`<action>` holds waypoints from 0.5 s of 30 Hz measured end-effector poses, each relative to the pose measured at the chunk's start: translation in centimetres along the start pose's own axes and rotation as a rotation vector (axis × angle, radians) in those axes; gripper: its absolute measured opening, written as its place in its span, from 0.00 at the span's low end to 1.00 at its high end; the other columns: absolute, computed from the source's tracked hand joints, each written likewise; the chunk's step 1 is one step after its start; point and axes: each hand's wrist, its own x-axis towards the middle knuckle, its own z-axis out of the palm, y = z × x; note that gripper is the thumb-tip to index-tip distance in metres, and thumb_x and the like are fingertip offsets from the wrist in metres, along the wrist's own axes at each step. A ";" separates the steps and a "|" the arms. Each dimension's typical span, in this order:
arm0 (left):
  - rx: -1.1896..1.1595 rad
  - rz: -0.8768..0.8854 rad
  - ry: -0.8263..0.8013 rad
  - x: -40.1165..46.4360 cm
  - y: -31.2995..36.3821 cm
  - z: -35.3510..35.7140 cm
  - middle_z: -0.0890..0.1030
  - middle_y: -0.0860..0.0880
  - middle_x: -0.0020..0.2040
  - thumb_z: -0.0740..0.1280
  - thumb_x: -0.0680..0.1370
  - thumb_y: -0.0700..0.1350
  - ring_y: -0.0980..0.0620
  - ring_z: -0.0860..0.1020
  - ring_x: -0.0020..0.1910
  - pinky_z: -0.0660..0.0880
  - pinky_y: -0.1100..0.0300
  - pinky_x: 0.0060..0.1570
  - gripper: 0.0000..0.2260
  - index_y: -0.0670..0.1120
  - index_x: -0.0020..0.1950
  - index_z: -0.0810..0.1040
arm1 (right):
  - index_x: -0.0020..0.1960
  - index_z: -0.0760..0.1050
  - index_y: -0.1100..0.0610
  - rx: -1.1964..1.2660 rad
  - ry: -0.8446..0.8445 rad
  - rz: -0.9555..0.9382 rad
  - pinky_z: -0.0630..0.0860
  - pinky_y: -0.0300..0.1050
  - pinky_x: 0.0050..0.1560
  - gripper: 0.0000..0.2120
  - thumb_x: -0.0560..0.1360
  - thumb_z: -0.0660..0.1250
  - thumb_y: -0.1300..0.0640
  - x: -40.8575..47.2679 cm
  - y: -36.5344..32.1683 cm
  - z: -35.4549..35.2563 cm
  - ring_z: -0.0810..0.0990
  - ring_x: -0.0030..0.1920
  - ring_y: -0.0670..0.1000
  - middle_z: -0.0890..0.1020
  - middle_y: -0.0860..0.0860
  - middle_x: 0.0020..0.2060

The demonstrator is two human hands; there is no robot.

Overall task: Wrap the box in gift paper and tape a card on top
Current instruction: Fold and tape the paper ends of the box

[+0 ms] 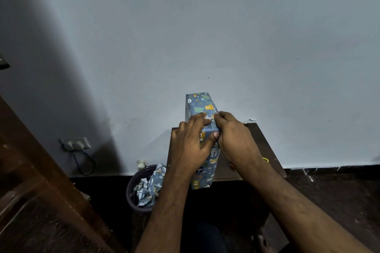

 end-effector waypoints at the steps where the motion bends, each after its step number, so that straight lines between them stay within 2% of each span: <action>1: -0.007 -0.005 0.007 0.0 0.0 0.0 0.72 0.63 0.70 0.59 0.77 0.64 0.53 0.72 0.60 0.65 0.51 0.56 0.19 0.58 0.64 0.73 | 0.70 0.72 0.60 0.018 0.009 -0.001 0.75 0.49 0.50 0.22 0.76 0.63 0.63 0.1 -0.1 0.0 0.79 0.60 0.60 0.73 0.55 0.69; 4: -0.008 -0.017 0.023 0.0 0.3 -0.3 0.72 0.64 0.69 0.60 0.76 0.64 0.53 0.71 0.59 0.61 0.54 0.53 0.20 0.57 0.64 0.72 | 0.63 0.75 0.59 0.143 0.005 -0.023 0.76 0.50 0.51 0.19 0.72 0.63 0.64 0.2 0.0 -0.2 0.79 0.57 0.59 0.78 0.55 0.61; 6: 0.038 -0.031 0.033 0.0 0.6 -0.7 0.73 0.64 0.67 0.61 0.76 0.66 0.53 0.68 0.58 0.57 0.56 0.52 0.21 0.58 0.65 0.71 | 0.63 0.75 0.57 0.275 0.010 -0.005 0.75 0.50 0.54 0.20 0.72 0.62 0.64 0.2 0.1 -0.4 0.79 0.58 0.58 0.80 0.54 0.57; 10: 0.134 -0.058 0.057 -0.5 0.9 -1.5 0.71 0.63 0.71 0.64 0.75 0.67 0.53 0.63 0.61 0.53 0.57 0.54 0.23 0.60 0.66 0.71 | 0.77 0.65 0.57 0.445 0.024 0.102 0.72 0.48 0.65 0.26 0.80 0.57 0.67 -0.2 0.1 -0.5 0.77 0.67 0.55 0.77 0.56 0.69; 15: 0.222 0.010 0.106 -0.8 1.7 -1.4 0.68 0.59 0.76 0.62 0.76 0.64 0.49 0.64 0.71 0.58 0.49 0.62 0.24 0.57 0.69 0.72 | 0.76 0.67 0.58 0.477 0.083 0.063 0.70 0.41 0.60 0.22 0.82 0.55 0.66 -0.4 0.6 0.5 0.77 0.66 0.53 0.78 0.55 0.67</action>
